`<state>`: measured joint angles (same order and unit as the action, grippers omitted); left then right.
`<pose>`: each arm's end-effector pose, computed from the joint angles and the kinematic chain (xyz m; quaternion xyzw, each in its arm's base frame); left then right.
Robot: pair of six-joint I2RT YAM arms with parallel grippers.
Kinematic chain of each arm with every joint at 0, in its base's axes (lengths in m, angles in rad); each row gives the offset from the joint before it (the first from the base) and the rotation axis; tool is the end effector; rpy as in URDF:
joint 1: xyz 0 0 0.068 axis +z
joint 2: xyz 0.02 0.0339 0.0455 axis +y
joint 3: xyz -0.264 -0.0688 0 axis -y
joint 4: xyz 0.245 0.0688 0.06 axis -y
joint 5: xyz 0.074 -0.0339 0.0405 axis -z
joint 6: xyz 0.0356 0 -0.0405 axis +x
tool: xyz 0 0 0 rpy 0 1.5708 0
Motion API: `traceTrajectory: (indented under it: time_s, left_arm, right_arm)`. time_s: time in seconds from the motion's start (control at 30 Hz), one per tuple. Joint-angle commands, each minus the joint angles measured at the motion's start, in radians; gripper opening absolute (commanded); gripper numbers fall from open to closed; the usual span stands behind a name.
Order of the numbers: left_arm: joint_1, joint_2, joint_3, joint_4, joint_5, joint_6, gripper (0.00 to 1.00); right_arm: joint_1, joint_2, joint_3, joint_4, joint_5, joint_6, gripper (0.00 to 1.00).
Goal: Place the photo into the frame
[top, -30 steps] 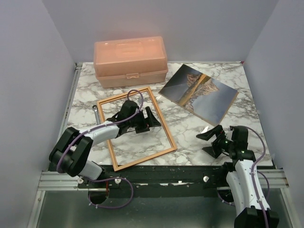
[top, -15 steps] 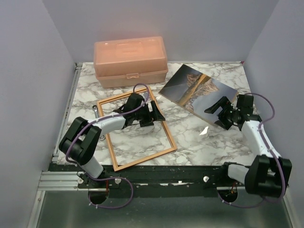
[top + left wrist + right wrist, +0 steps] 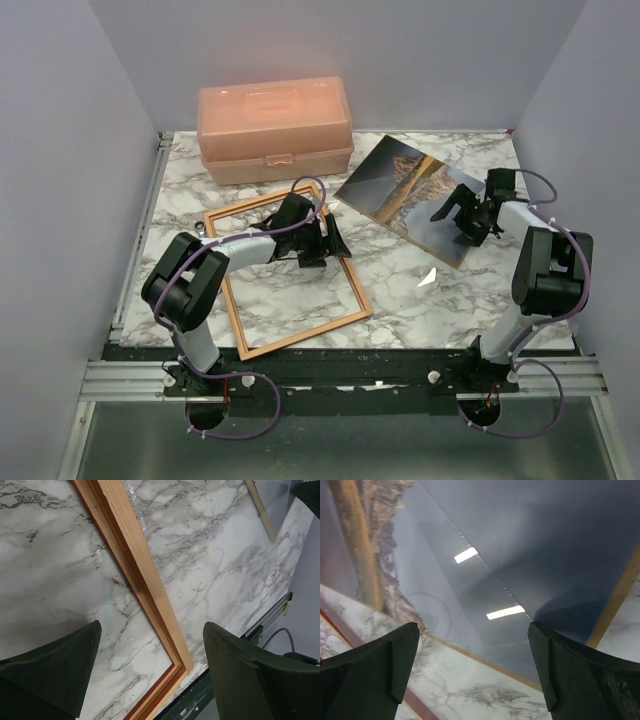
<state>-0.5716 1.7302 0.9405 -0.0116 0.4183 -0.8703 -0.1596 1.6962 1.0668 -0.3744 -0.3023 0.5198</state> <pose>0.2875 -0.2021 0.1659 -0.0579 0.9082 -0.3869 0.1488 0.3417 -0.0443 0.1886 0.2765 0.9089 0.1918 0.2462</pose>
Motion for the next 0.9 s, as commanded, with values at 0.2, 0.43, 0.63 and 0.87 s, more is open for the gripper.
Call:
traceTrajectory:
  time_s: [0.2,0.43,0.63,0.87]
  left_arm:
    - [-0.009,0.045,0.043,-0.011,0.000,0.034,0.84]
    - [-0.008,0.050,0.051,-0.004,0.016,0.037,0.84]
    - [-0.010,0.057,0.051,0.007,0.031,0.029,0.84]
    - [-0.010,0.063,0.047,0.033,0.051,0.021,0.84]
  right_arm:
    - [-0.014,0.127,-0.016,0.027,-0.106,-0.066,0.99]
    - [-0.015,0.074,-0.025,0.017,0.004,-0.054,0.99]
    - [-0.014,0.048,-0.008,-0.001,0.090,-0.080,0.99]
    - [-0.012,0.054,-0.063,0.003,0.050,-0.108,0.99]
